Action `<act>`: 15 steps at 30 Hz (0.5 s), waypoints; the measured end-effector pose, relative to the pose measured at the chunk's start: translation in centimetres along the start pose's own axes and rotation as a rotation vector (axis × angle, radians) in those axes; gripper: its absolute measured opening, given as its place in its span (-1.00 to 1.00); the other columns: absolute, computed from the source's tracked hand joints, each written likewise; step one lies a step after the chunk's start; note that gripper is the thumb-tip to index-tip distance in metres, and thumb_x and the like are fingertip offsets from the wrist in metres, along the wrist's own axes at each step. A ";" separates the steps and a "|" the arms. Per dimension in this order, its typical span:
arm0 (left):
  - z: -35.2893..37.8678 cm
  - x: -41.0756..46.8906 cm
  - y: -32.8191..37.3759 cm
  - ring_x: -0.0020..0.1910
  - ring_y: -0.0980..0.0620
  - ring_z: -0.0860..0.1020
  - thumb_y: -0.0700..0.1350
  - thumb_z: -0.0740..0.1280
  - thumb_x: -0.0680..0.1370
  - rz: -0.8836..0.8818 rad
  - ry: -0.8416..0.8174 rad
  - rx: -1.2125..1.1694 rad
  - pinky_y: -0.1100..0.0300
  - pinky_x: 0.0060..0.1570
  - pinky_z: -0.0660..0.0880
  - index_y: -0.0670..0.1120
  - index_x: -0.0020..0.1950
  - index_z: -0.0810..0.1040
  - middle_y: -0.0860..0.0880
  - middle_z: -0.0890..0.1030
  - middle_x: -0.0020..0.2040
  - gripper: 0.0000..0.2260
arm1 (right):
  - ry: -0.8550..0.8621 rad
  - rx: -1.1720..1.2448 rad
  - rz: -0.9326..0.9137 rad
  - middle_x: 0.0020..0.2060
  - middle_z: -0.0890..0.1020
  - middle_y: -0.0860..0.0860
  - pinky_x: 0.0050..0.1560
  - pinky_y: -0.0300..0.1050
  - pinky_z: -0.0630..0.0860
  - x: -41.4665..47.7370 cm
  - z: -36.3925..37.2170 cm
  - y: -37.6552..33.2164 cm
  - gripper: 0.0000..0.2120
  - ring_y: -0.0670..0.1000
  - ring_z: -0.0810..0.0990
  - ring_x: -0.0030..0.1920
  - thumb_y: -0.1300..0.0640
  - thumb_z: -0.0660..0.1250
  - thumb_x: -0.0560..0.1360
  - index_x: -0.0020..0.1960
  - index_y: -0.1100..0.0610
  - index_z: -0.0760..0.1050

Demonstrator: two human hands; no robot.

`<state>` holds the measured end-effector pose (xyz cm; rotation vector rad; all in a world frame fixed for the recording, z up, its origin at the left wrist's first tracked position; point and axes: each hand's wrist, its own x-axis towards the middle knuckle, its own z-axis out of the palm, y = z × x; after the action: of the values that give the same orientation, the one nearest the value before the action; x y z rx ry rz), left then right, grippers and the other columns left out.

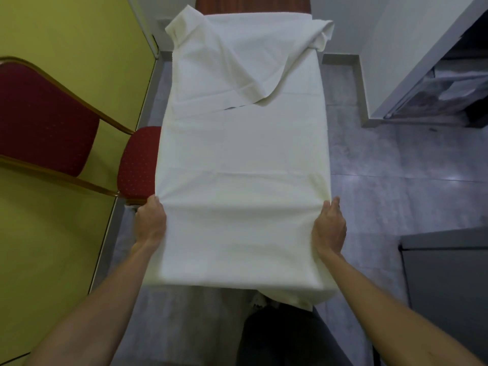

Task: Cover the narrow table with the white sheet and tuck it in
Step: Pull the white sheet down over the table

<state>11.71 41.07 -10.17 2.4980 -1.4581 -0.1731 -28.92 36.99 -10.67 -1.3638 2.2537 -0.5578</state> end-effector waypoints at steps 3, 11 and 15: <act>-0.5 -1.5 -0.4 -0.32 -0.31 0.55 -0.26 0.09 0.65 -0.021 -0.044 -0.090 0.00 -0.38 0.33 -0.26 -0.15 0.43 -0.30 0.54 -0.31 -0.77 | -0.033 0.037 -0.015 0.28 0.54 0.34 0.20 0.18 0.49 -1.2 -0.4 1.3 -0.44 0.36 0.54 0.23 -0.07 -0.07 0.69 0.52 0.28 0.24; -0.2 -1.7 0.1 0.36 -0.29 0.39 0.03 0.14 0.65 -0.084 -0.155 -0.169 -0.15 0.30 0.37 -0.24 0.48 0.22 -0.30 0.40 0.39 -0.51 | -0.070 -0.089 -0.068 0.57 0.17 0.23 0.52 0.16 0.17 0.2 -0.3 1.7 -0.33 0.23 0.19 0.55 -0.15 0.09 0.66 0.61 0.19 0.00; 1.7 -0.7 0.9 0.55 -0.22 0.07 0.16 0.09 0.63 0.104 -0.180 -0.012 -0.15 0.50 0.10 -0.24 0.56 0.07 -0.25 0.11 0.57 -0.35 | -0.159 -0.217 -0.333 0.60 0.06 0.22 0.57 0.17 -0.05 1.8 0.9 0.5 -0.34 0.23 0.01 0.59 -0.13 0.13 0.65 0.62 0.13 0.02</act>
<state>10.23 40.96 -11.61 2.4433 -1.6457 -0.3949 -29.51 35.45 -12.00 -1.8412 2.0180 -0.3011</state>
